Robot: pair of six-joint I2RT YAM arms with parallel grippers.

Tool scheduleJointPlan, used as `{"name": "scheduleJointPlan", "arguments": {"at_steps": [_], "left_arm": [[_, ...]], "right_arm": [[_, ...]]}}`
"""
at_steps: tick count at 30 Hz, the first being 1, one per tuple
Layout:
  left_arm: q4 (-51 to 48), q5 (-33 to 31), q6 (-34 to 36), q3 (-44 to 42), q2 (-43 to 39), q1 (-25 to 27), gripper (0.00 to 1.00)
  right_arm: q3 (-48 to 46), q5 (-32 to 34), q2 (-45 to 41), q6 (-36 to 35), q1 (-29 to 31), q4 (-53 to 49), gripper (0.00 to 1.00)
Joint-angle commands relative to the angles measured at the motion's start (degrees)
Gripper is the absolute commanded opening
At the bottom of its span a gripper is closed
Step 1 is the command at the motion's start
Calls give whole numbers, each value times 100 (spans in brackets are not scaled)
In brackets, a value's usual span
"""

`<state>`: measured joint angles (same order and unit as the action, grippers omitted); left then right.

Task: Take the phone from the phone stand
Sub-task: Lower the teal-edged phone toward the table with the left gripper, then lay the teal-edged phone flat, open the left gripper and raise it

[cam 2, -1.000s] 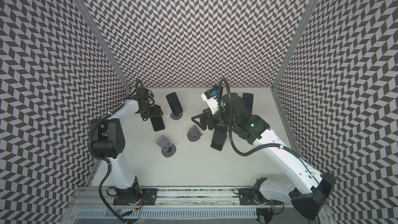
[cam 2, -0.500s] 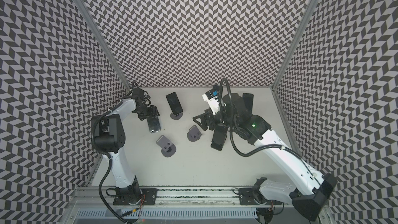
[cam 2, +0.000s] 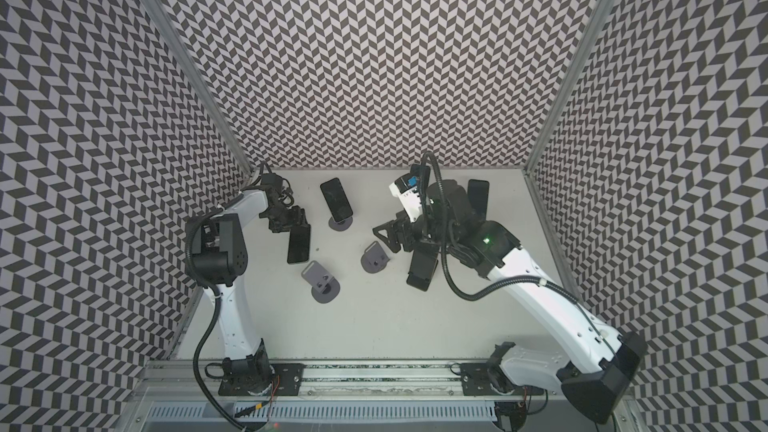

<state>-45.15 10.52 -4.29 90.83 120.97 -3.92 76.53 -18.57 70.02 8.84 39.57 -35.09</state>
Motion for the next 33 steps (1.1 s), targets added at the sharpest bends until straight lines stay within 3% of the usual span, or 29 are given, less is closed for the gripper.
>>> {"name": "scheduleJointPlan", "arguments": {"at_steps": [1, 22, 29, 33], "left_arm": [[-180, -91, -9, -10, 252, -56, 72], [26, -191, -439, 711, -228, -21, 82], [268, -414, -898, 780, -987, -25, 85], [583, -482, -1067, 605, -1820, 83, 86]], "right_arm": [[201, 74, 31, -111, 7, 118, 81], [358, 425, -7, -20, 7, -105, 84], [626, 685, 138, -231, 7, -410, 84], [544, 662, 268, -444, 13, -373, 84]]}}
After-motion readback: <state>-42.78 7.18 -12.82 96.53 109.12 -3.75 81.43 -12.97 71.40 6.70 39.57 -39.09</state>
